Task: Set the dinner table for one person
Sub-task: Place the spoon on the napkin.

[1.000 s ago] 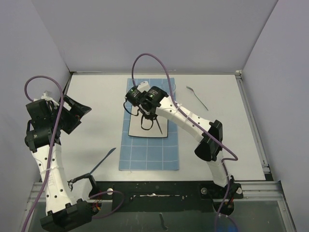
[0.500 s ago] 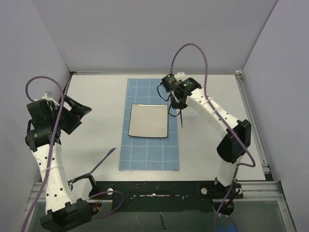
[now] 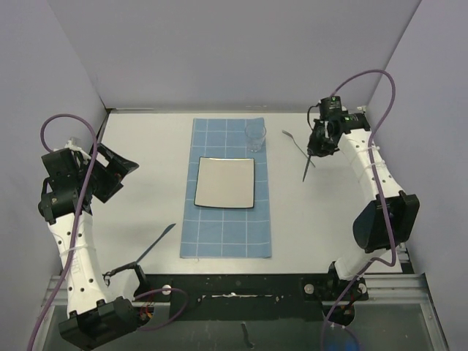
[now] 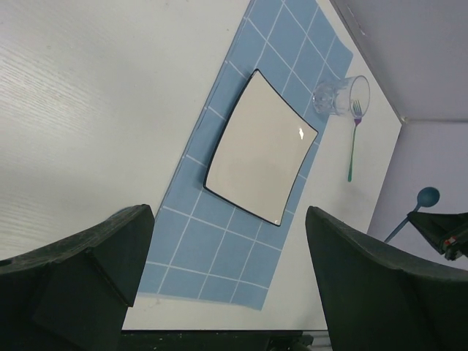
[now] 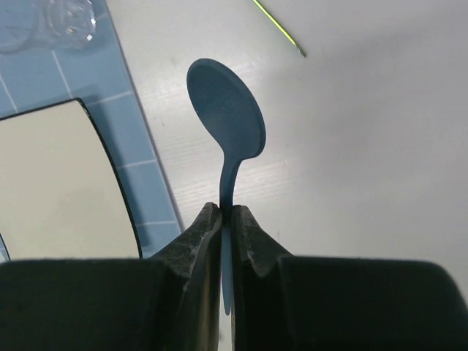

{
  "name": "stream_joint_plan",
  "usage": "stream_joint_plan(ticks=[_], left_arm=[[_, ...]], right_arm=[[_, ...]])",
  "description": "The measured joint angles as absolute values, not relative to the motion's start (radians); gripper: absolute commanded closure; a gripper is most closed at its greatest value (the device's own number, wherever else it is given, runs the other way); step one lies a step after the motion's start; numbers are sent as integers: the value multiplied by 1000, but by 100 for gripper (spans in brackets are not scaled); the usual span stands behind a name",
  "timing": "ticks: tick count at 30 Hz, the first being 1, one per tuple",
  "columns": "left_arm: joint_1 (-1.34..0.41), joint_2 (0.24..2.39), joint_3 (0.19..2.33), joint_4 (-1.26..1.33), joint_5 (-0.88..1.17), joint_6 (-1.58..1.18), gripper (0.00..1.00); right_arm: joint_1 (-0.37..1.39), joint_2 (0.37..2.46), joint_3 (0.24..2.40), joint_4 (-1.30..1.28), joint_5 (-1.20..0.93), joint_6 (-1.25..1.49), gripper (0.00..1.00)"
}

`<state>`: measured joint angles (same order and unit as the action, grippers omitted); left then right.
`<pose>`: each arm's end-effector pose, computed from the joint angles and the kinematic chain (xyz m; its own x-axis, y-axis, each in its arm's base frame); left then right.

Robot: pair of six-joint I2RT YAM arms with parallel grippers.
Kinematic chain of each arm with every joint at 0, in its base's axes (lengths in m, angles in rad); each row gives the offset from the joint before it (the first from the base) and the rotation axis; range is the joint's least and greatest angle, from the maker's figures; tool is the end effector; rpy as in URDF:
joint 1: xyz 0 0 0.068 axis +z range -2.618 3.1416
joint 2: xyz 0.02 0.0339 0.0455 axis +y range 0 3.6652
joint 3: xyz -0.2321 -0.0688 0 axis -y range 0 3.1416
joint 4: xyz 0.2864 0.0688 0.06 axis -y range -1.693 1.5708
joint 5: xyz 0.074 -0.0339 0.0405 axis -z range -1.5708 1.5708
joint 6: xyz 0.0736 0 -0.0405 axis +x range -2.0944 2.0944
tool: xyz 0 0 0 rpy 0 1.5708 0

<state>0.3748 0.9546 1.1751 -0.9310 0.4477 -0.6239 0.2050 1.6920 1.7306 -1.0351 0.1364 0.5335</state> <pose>0.2523 0.0650 0.3326 -0.4782 -0.7540 -0.4503 -0.3746 0.6388 -0.6720 0.4052 0.0740 0.2916 -0.7735 0.3538 -0.5258 0.3066 0.9350 0.1780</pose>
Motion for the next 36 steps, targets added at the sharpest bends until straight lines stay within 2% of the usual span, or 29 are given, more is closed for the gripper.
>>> stream_joint_plan(ticks=[3, 8, 17, 26, 36], left_arm=[[374, 962, 1175, -931, 444, -619, 16], [367, 969, 1175, -932, 430, -615, 16], [365, 970, 1175, -932, 427, -611, 16], [361, 975, 1176, -932, 423, -598, 16], [361, 983, 1179, -931, 421, -593, 16]], right_arm=[[148, 1643, 1587, -997, 66, 566, 100], [179, 1622, 1474, -936, -16, 593, 100], [343, 1625, 1429, -800, -134, 584, 100], [333, 1718, 1398, -686, -282, 507, 100], [329, 1781, 1383, -630, -308, 486, 100]])
